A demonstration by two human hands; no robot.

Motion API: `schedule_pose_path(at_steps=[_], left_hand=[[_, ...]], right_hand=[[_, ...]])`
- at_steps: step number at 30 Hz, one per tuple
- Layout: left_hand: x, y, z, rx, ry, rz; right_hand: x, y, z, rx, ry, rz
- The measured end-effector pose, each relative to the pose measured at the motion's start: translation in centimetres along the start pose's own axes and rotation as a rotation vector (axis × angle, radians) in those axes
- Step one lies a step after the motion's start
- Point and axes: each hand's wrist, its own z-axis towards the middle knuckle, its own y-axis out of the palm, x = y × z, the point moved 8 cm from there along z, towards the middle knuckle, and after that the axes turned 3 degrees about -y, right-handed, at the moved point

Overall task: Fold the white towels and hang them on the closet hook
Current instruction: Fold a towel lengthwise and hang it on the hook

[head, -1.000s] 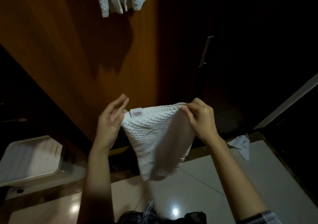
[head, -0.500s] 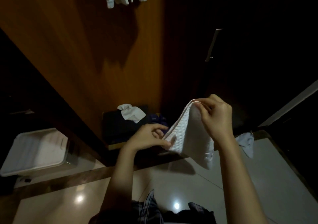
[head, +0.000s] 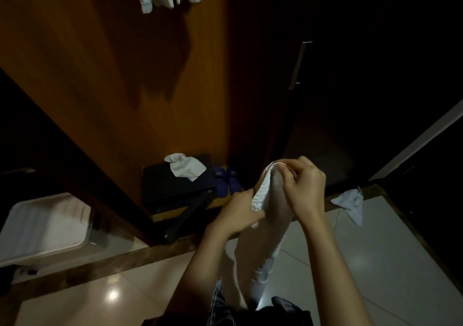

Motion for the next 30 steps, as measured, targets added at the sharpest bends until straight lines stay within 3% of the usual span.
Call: schedule_pose_path(at_steps=[6, 11, 14, 19, 23, 28, 30], left_hand=[[-4.1, -2.3, -0.3, 0.111, -0.174, -0.049], [-6.9, -5.3, -1.4, 0.259, -0.27, -0.078], [-7.8, -7.3, -2.2, 0.346, -0.228, -0.141], [-8.7, -7.9, -3.8, 0.412, -0.203, -0.716], [-8.1, -6.9, -4.0, 0.436, -0.205, -0.826], [-3.8, -8.5, -4.0, 0.434, -0.002, -0.844], [-2.4, -9.3, -3.9, 0.47, -0.001, -0.815]], right_hand=[[0.6, 0.1, -0.4, -0.037, 0.034, 0.018], [0.2, 0.8, -0.7, -0.186, -0.033, 0.059], [0.1, 0.8, -0.7, -0.311, -0.116, 0.081], [1.4, 1.2, -0.4, -0.384, -0.043, 0.053], [0.6, 0.7, 0.1, -0.302, -0.183, -0.195], [-0.6, -2.8, 0.8, -0.031, -0.241, -0.219], [-0.8, -3.4, 0.8, 0.016, -0.198, -0.213]])
